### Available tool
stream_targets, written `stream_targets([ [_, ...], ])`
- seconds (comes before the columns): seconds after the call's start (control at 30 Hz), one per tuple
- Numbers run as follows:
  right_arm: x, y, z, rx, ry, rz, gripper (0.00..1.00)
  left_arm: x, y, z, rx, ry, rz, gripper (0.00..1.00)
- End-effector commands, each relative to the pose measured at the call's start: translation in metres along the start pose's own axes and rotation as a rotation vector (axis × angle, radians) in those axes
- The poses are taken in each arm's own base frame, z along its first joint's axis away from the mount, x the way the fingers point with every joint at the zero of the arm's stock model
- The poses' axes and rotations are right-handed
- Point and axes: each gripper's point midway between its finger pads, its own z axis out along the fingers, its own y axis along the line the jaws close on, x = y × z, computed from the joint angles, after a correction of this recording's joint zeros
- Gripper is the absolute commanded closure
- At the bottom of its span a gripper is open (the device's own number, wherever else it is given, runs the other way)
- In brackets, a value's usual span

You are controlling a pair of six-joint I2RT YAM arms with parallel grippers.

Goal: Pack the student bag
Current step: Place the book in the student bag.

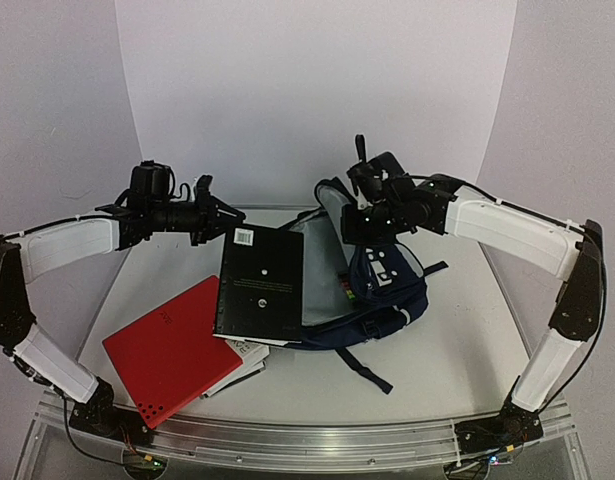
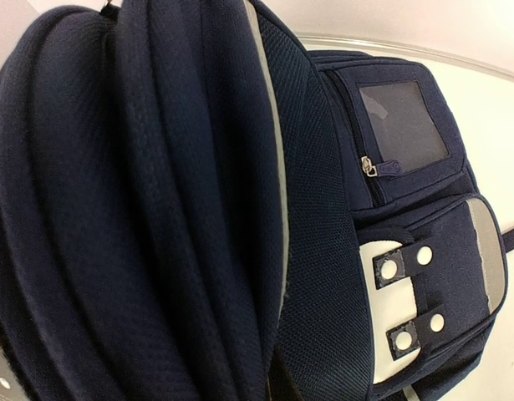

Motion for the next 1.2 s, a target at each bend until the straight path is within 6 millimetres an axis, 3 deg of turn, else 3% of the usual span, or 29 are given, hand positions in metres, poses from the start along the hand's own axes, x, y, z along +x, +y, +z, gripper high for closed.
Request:
stream_targets([
  [0.0, -0.085, 0.033, -0.048, -0.130, -0.280, 0.073, 1.00, -0.032, -0.065, 0.009, 0.200, -0.066, 0.068, 1.00],
  [0.1, -0.088, 0.034, -0.049, -0.131, -0.286, 0.072, 1.00, -0.038, -0.059, 0.025, 0.194, -0.060, 0.059, 1.00],
  [0.3, -0.096, 0.037, -0.054, -0.141, -0.303, 0.082, 1.00, -0.055, -0.013, 0.057, 0.103, -0.111, 0.035, 1.00],
  [0.57, -0.097, 0.039, -0.055, -0.148, -0.305, 0.097, 1.00, -0.075, 0.018, 0.097, 0.076, -0.206, 0.025, 1.00],
  [0.8, -0.090, 0.032, -0.054, -0.124, -0.299, 0.099, 1.00, -0.065, 0.074, 0.120, -0.133, -0.144, 0.096, 1.00],
  [0.9, -0.087, 0.031, -0.050, -0.116, -0.292, 0.098, 1.00, -0.062, 0.086, 0.124, -0.172, -0.115, 0.123, 0.99],
  [1.0, -0.086, 0.031, -0.049, -0.117, -0.290, 0.096, 1.00, -0.060, 0.092, 0.127, -0.210, -0.075, 0.143, 0.89],
  [1.13, -0.087, 0.030, -0.051, -0.111, -0.294, 0.094, 1.00, -0.065, 0.088, 0.119, -0.273, -0.076, 0.195, 0.69],
  [1.17, -0.087, 0.029, -0.051, -0.109, -0.296, 0.094, 1.00, -0.068, 0.086, 0.115, -0.291, -0.080, 0.220, 0.60],
])
